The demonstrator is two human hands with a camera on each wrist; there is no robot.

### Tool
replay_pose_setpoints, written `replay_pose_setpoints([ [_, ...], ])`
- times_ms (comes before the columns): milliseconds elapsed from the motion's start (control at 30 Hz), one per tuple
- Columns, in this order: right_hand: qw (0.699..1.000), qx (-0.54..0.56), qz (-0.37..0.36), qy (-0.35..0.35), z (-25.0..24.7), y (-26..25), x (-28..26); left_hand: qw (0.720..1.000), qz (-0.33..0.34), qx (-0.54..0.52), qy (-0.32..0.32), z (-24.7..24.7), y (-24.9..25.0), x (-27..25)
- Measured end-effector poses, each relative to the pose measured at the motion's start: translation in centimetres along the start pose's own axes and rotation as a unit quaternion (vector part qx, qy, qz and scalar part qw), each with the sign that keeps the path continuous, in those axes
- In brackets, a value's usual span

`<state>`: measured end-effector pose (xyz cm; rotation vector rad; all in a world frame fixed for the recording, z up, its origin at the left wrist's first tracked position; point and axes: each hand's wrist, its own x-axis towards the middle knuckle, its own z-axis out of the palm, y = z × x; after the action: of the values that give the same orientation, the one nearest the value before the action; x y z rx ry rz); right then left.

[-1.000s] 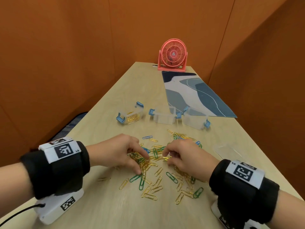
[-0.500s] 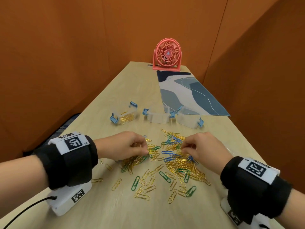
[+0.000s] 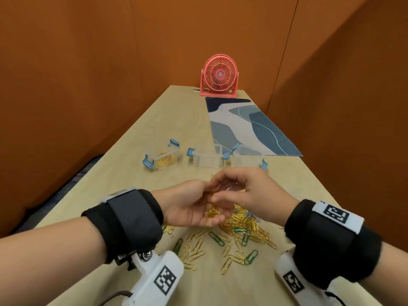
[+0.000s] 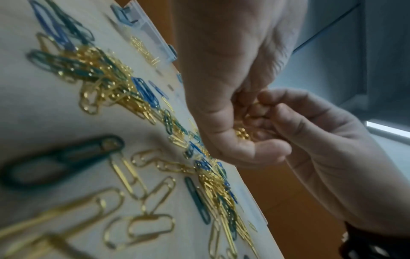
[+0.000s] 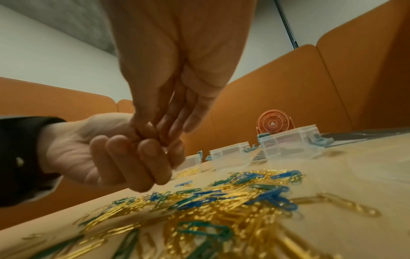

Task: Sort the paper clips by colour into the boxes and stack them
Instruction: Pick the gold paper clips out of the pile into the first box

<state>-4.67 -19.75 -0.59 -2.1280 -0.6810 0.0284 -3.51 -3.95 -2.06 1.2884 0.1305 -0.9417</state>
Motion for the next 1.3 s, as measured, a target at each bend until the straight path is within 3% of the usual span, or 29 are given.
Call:
replay_pose_setpoints([
  [100,0.988,-0.149,0.046,-0.005,-1.5,0.6,-0.3,0.999,-0.016,0.011,0.038,-0.5,0.5,-0.3],
  [200,0.945,-0.272,0.135,-0.125,-2.9,1.8,-1.3,0.998,-0.016,-0.003,0.066,-1.9,1.3,-1.2],
  [267,0.930,-0.289,0.158,-0.163,-2.8,2.3,-1.8,0.997,-0.002,-0.004,0.078,-2.7,1.9,-1.7],
  [400,0.939,-0.274,0.128,-0.161,-1.9,2.8,-1.6,0.984,0.073,0.001,0.162,-4.8,4.5,-2.6],
  [533,0.949,-0.265,0.110,-0.130,-1.5,3.4,-1.2,0.944,0.175,-0.019,0.280,-7.0,8.6,-2.6],
  [633,0.949,-0.269,0.107,-0.126,-1.4,3.7,-1.0,0.920,0.232,-0.052,0.311,-7.5,10.9,-1.8],
  [733,0.946,-0.286,0.097,-0.120,-1.3,3.8,-1.0,0.917,0.181,0.078,0.346,-8.3,11.2,-0.5],
  [833,0.951,-0.276,0.084,-0.111,-1.4,3.8,-1.0,0.886,0.128,0.257,0.364,-9.3,10.5,0.2],
  [967,0.955,-0.264,0.075,-0.113,-1.5,3.2,-1.4,0.773,0.152,0.474,0.393,-9.2,9.6,-1.8],
  [1000,0.955,-0.263,0.077,-0.115,-1.5,3.0,-1.6,0.760,0.155,0.506,0.377,-9.0,9.1,-2.7],
  [1067,0.954,-0.262,0.086,-0.120,-1.7,2.7,-2.3,0.772,0.091,0.552,0.301,-8.8,7.7,-4.9],
  [1133,0.948,-0.273,0.087,-0.136,-2.2,2.5,-3.0,0.769,-0.081,0.601,0.201,-9.1,5.8,-6.9],
  [1200,0.944,-0.274,0.099,-0.153,-2.7,2.4,-3.6,0.718,-0.249,0.636,0.134,-9.0,3.5,-8.4],
  [1233,0.944,-0.265,0.114,-0.162,-2.9,2.4,-3.8,0.690,-0.296,0.649,0.123,-9.1,2.5,-8.8],
  [1300,0.939,-0.245,0.143,-0.193,-2.9,2.6,-3.9,0.652,-0.318,0.676,0.129,-9.3,0.9,-8.9],
])
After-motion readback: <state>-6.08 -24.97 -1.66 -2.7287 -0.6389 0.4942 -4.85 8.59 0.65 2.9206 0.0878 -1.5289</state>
